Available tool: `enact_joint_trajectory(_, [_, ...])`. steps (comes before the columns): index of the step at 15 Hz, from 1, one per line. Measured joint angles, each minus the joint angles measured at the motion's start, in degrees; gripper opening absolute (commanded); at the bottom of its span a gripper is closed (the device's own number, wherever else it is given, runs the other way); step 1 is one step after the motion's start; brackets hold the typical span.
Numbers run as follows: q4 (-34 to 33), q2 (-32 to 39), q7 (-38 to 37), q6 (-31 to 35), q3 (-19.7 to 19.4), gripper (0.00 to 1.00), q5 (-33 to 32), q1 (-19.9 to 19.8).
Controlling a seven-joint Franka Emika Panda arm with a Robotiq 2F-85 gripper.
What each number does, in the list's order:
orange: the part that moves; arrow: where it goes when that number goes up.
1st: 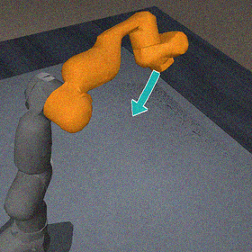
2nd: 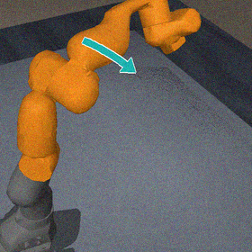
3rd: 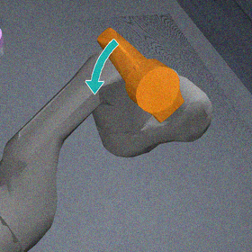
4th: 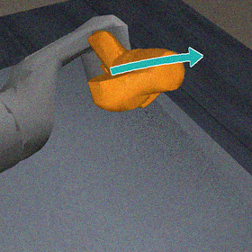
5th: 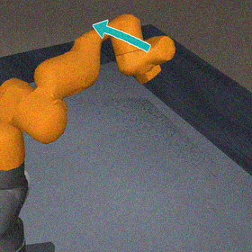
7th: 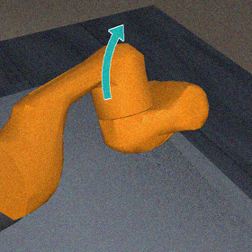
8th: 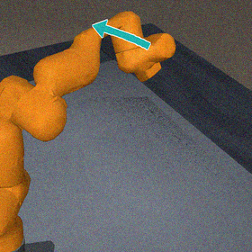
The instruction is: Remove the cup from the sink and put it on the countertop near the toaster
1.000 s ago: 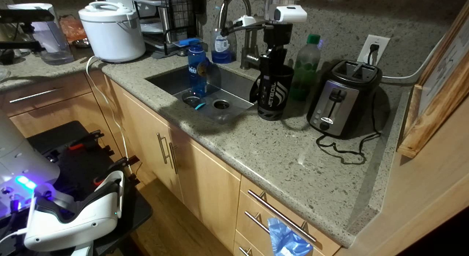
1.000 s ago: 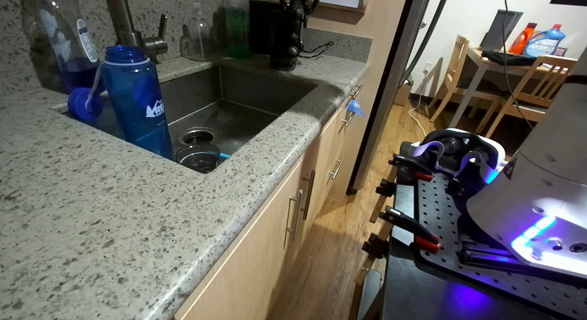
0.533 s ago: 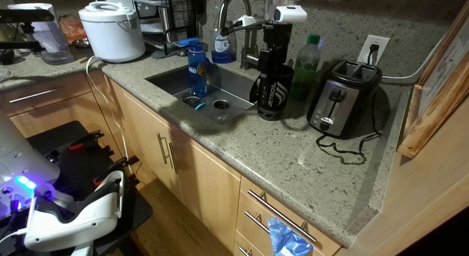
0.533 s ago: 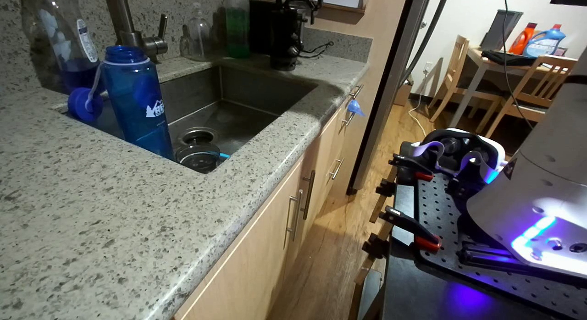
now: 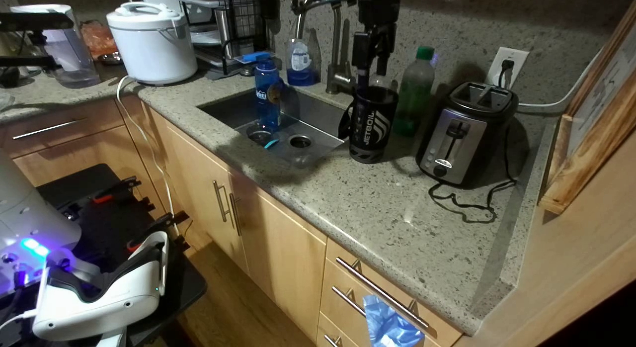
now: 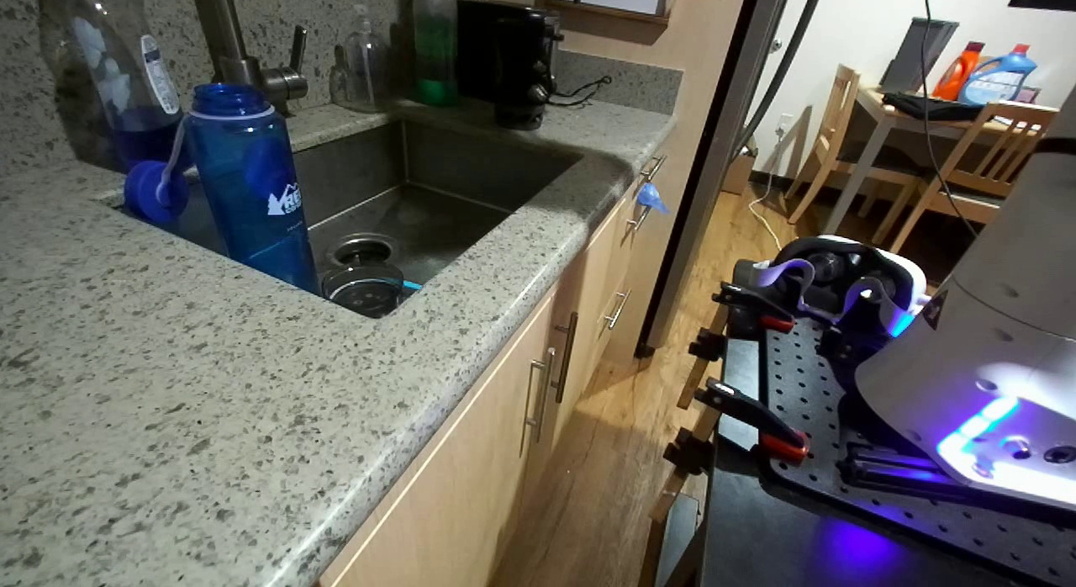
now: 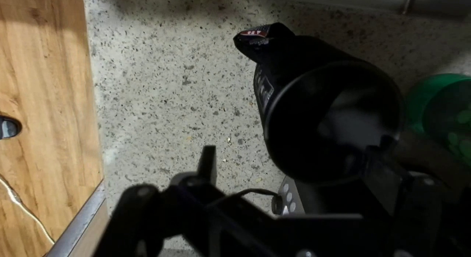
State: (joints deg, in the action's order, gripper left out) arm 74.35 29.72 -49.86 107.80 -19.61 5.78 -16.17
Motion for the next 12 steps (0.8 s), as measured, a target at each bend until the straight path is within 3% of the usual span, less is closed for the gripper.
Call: enact_joint_trajectory(12, [10.4,-9.6,3.6,0.4,2.6,1.0,-2.2,5.6])
